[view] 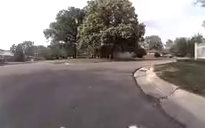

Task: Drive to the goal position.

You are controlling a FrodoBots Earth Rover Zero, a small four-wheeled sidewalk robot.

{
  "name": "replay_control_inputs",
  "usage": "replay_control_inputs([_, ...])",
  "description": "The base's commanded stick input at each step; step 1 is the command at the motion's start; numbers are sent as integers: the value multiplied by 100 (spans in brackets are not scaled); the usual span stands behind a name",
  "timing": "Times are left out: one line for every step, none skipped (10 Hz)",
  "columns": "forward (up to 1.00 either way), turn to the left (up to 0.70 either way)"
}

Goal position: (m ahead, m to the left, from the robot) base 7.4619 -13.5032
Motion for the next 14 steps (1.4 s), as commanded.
replay_control_inputs([100, 0])
replay_control_inputs([100, 0])
replay_control_inputs([100, 0])
replay_control_inputs([100, 0])
replay_control_inputs([100, 0])
replay_control_inputs([100, 0])
replay_control_inputs([100, 0])
replay_control_inputs([100, 0])
replay_control_inputs([100, 0])
replay_control_inputs([100, 0])
replay_control_inputs([100, -3])
replay_control_inputs([100, -24])
replay_control_inputs([100, -40])
replay_control_inputs([100, -40])
